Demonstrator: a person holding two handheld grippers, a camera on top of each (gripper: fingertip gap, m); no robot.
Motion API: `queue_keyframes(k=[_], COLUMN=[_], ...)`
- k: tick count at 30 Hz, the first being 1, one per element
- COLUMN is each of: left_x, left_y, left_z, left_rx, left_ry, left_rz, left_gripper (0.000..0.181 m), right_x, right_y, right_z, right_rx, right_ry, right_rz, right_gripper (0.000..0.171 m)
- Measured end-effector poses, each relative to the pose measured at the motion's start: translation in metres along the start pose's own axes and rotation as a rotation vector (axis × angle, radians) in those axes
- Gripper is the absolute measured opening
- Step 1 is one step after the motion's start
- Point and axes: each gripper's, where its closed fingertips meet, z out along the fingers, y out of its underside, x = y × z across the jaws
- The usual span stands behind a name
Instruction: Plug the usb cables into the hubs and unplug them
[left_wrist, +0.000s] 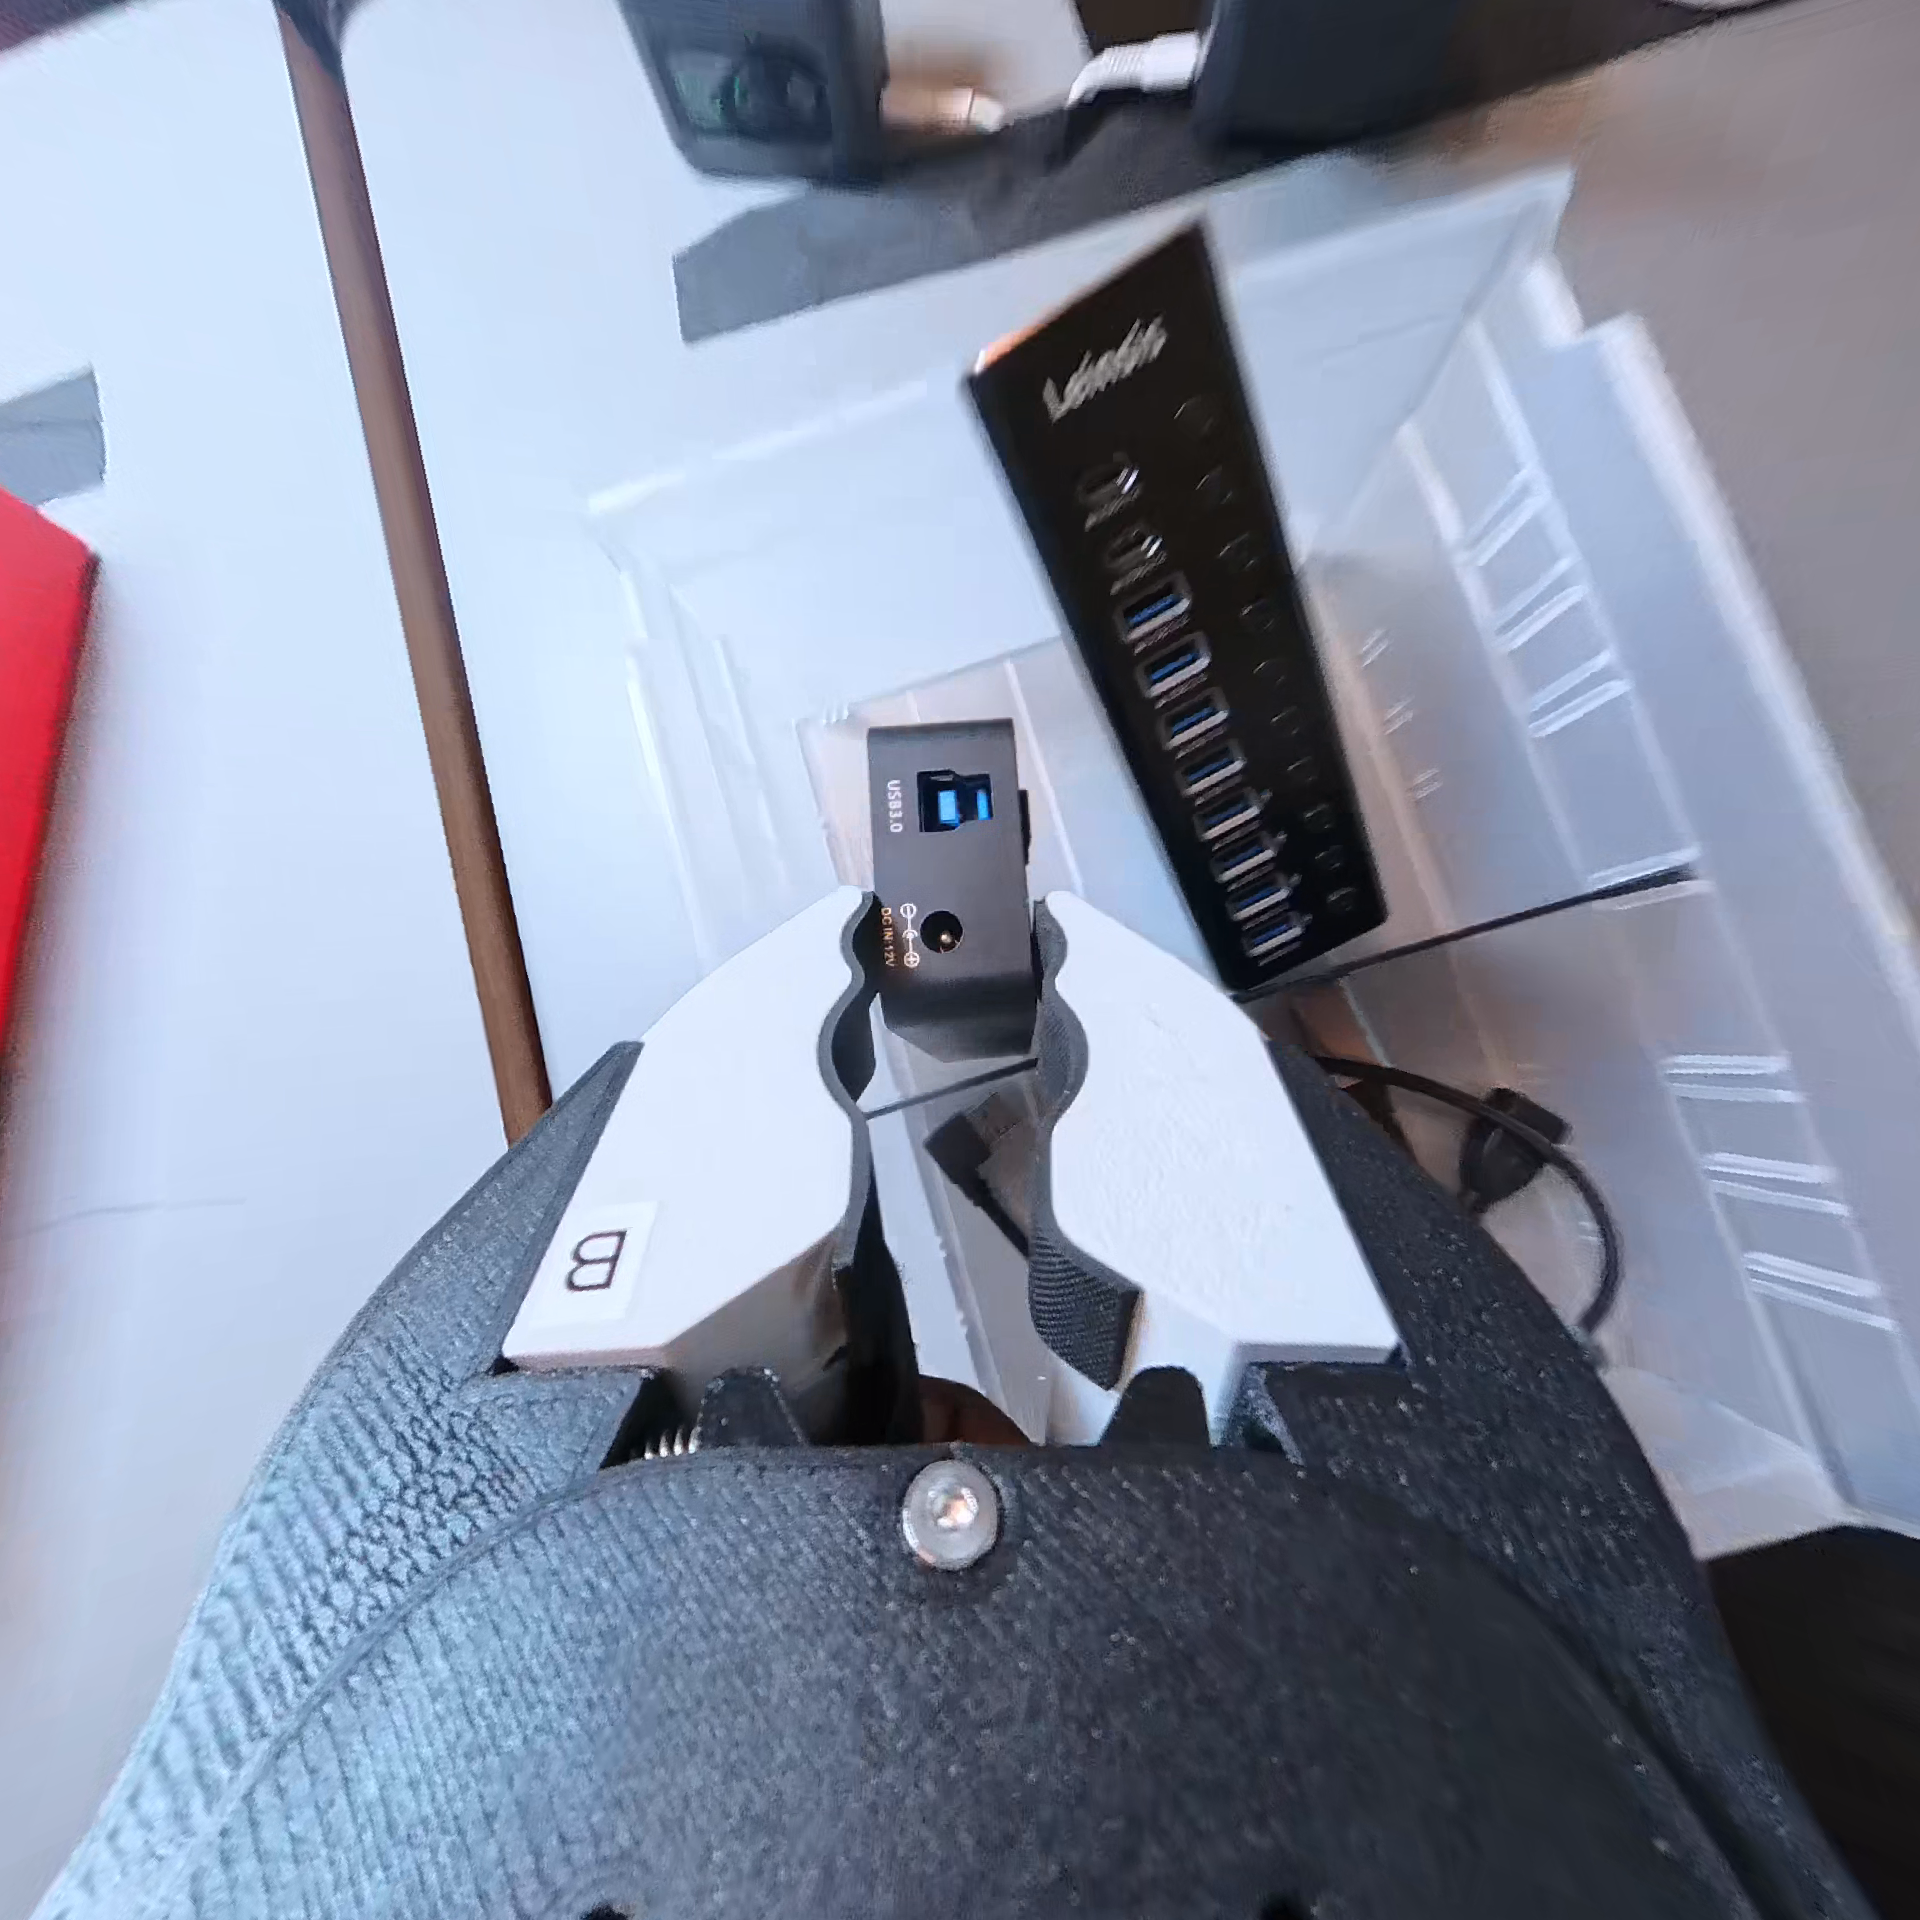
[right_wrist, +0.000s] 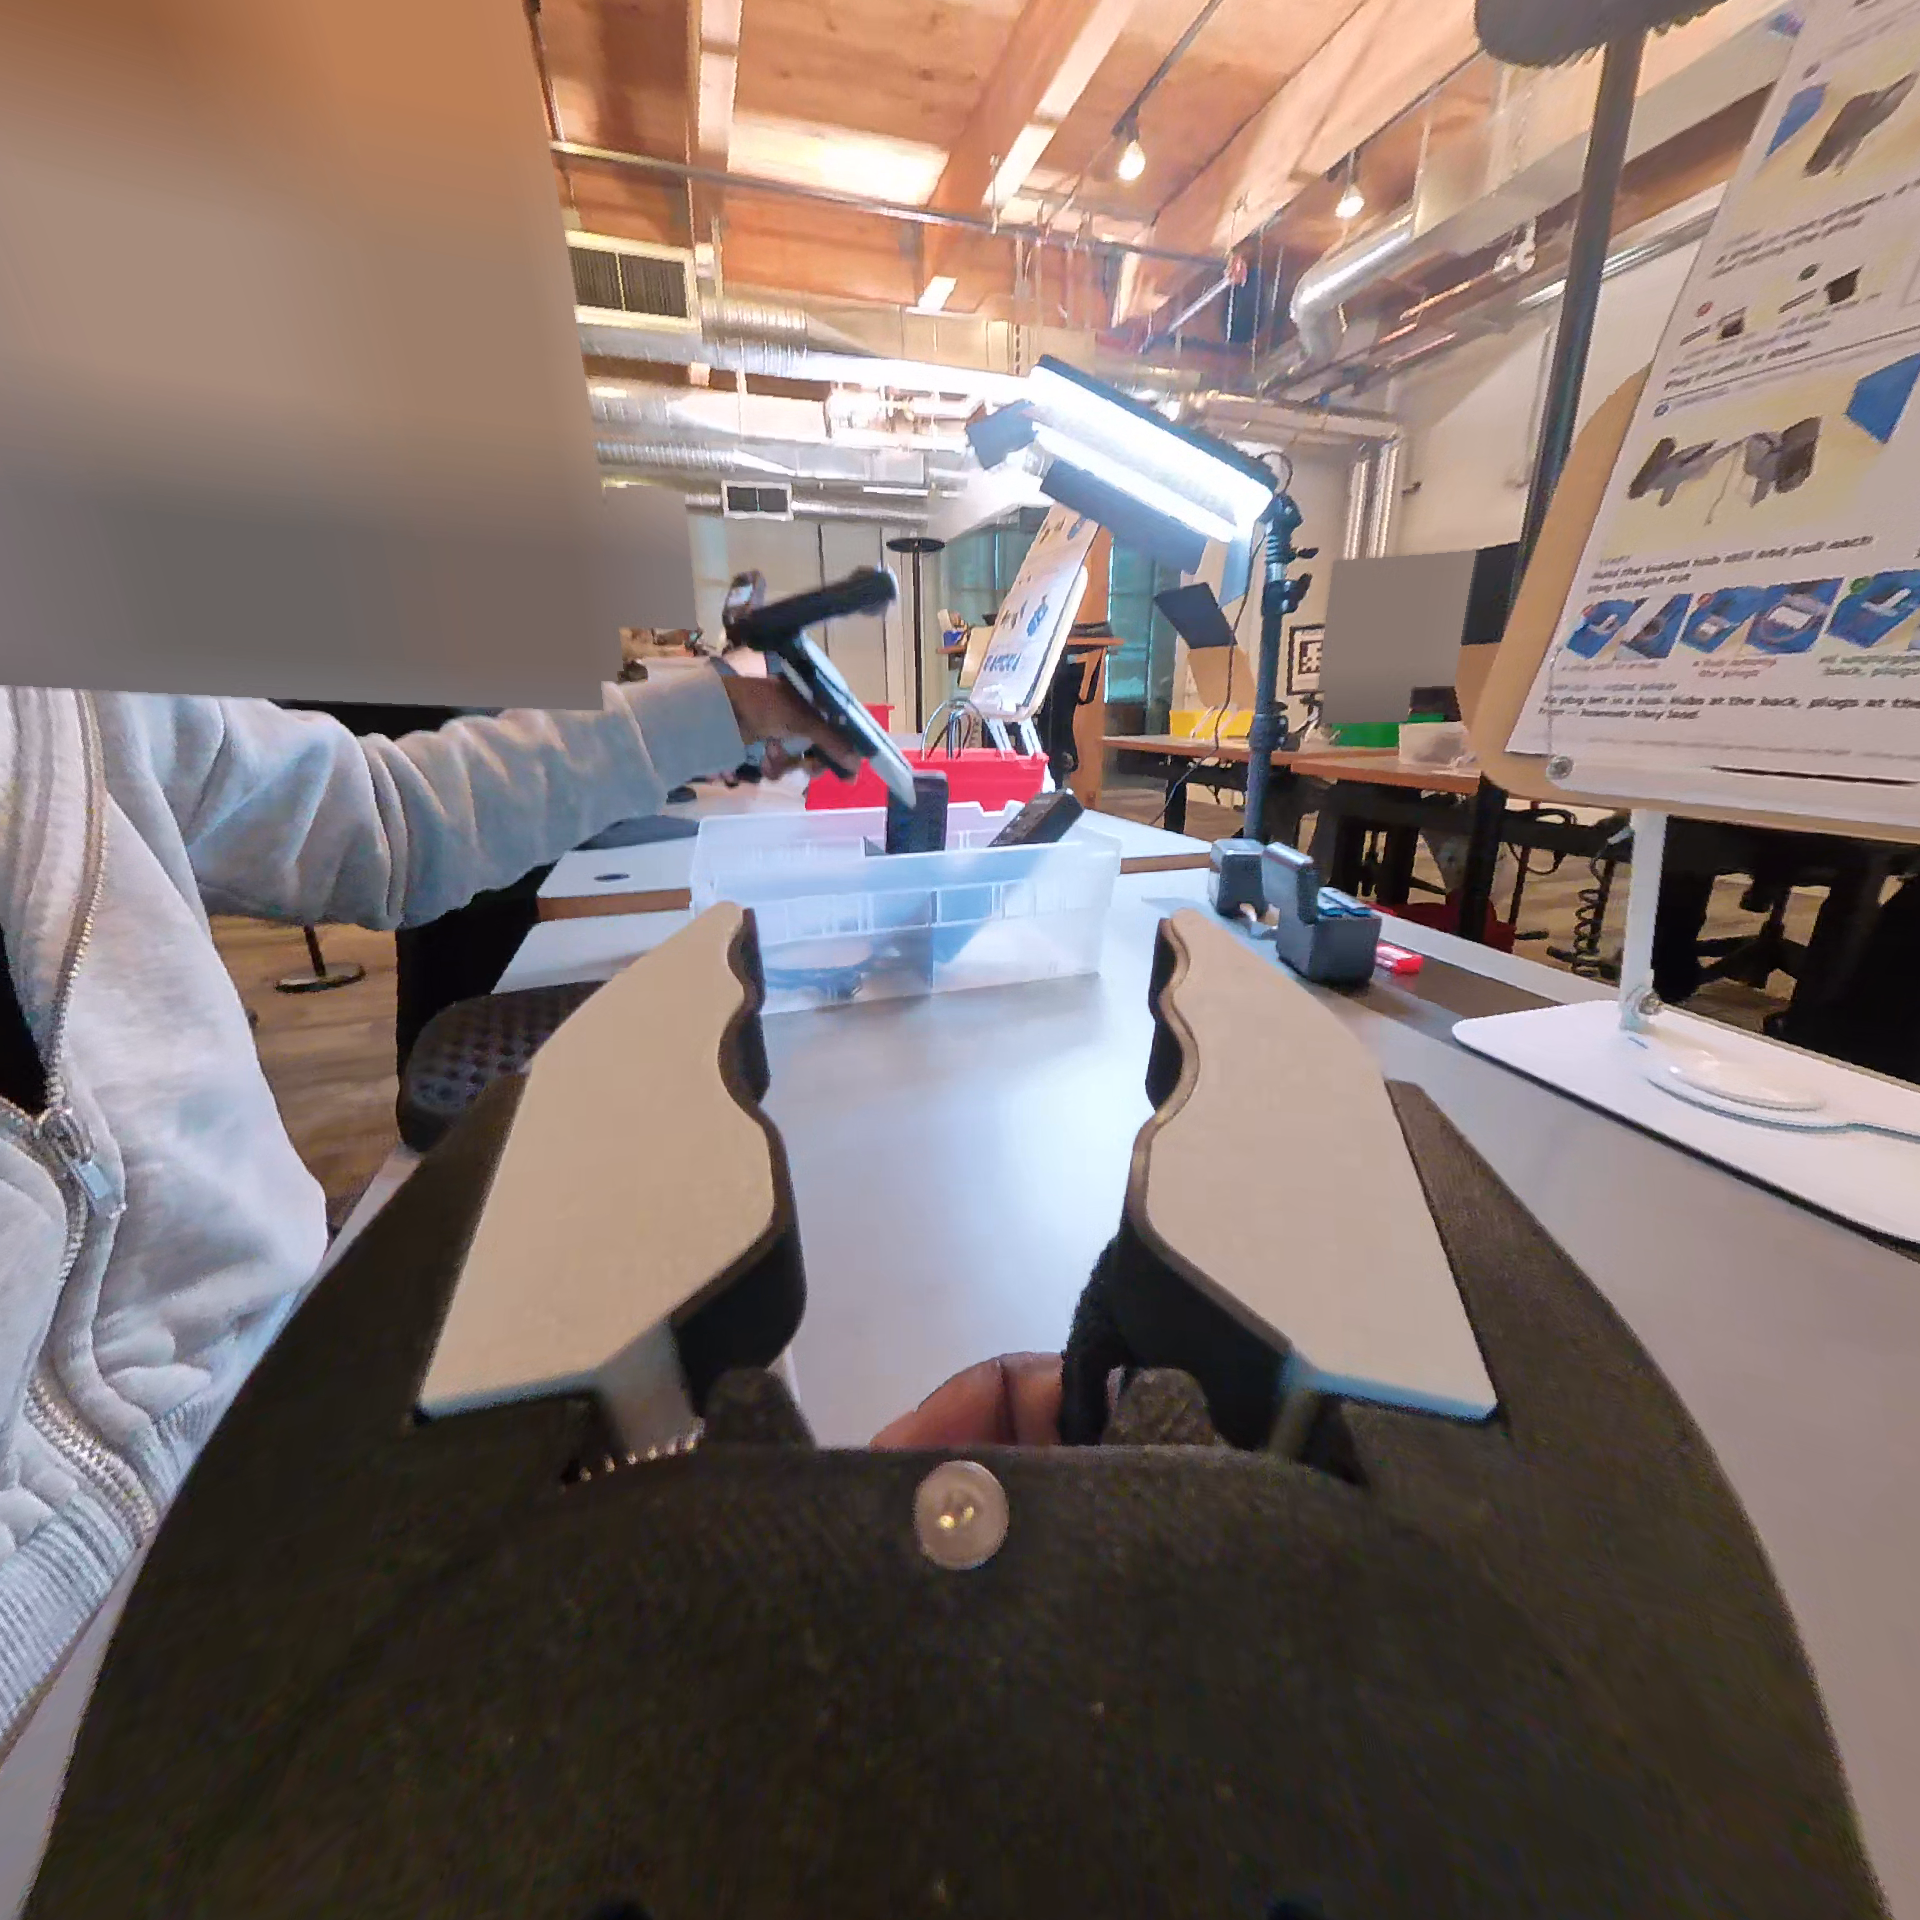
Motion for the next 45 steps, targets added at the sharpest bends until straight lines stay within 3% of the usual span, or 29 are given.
queue_keyframes(k=[6, 12, 16, 22, 28, 34, 45], left_x=[0.031, 0.129, 0.221, 0.354, 0.448, 0.480, 0.479], left_y=[-0.052, -0.090, -0.093, -0.076, -0.044, -0.019, -0.010], left_z=[-0.061, -0.096, -0.090, -0.053, -0.022, -0.011, -0.008], left_rx=[0.200, 0.331, 0.367, 0.417, 0.436, 0.421, 0.410], left_ry=[0.039, 0.215, 0.398, 0.629, 0.845, 0.976, 1.108], left_rz=[0.100, 0.307, 0.454, 0.661, 0.825, 0.911, 0.902], left_gripper=[0.027, 0.027, 0.027, 0.027, 0.027, 0.027, 0.028], right_x=[-0.006, -0.006, -0.006, -0.005, -0.005, -0.008, -0.012], right_y=[0.014, 0.018, 0.022, 0.032, 0.045, 0.063, 0.103], right_z=[0.006, 0.007, 0.007, 0.007, 0.006, 0.007, 0.016], right_rx=[-0.063, -0.088, -0.110, -0.164, -0.251, -0.345, -0.518], right_ry=[-0.018, -0.013, -0.012, -0.007, -0.008, -0.026, -0.049], right_rz=[-0.015, -0.025, -0.029, -0.048, -0.061, -0.055, -0.049], right_gripper=[0.072, 0.070, 0.070, 0.069, 0.067, 0.064, 0.058])
